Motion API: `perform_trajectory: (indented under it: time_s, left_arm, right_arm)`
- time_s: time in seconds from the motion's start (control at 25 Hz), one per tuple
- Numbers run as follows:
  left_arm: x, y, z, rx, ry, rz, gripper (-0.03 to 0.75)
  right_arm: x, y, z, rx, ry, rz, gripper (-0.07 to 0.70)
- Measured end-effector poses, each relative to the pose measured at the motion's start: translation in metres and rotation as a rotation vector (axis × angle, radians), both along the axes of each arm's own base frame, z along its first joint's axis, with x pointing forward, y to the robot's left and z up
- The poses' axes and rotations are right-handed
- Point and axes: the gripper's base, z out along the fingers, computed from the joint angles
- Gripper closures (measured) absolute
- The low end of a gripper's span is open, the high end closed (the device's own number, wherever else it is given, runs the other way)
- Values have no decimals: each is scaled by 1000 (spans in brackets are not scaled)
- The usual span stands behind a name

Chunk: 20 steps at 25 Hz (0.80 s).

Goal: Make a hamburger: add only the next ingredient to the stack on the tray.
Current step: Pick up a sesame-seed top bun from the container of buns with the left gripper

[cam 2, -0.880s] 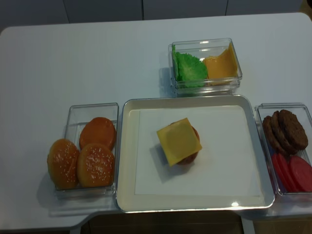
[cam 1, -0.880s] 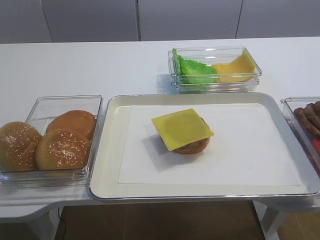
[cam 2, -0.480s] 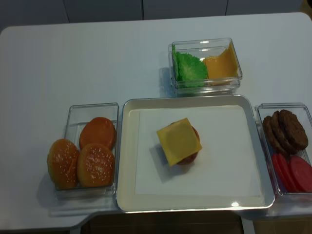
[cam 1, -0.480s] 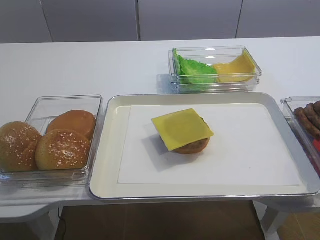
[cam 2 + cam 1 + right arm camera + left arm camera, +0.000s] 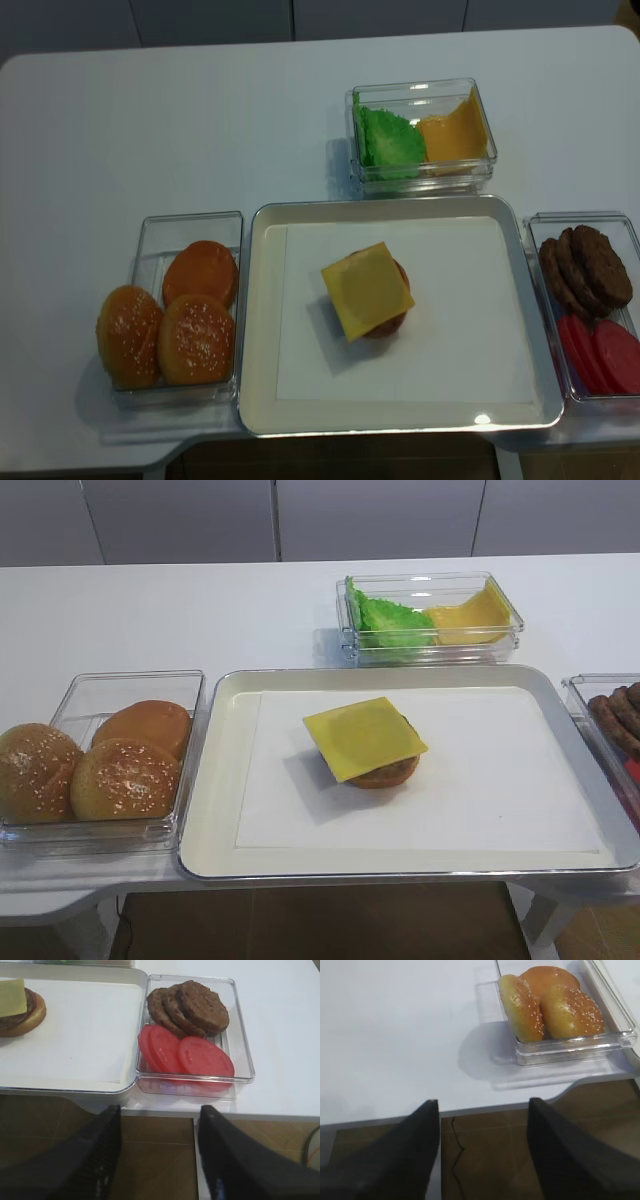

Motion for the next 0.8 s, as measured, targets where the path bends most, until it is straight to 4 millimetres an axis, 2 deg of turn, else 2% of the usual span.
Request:
perform_trajectory:
  time_s: [0.28,0.36,0.6,0.8]
  left_arm:
    - [1,-1,8,-15,-44,-10,307]
    - [8,-2,15,-14,-34,-11,312]
    - [53,-5,36,-5,84,-14,314]
    - [104,-9,43,-44,217,24,314]
  right_arm:
    - [0,0,0,0,0,0,255]
    - [0,0,0,0,0,0,255]
    - [0,0,0,0,0,0,255]
    - [0,0,0,0,0,0,255]
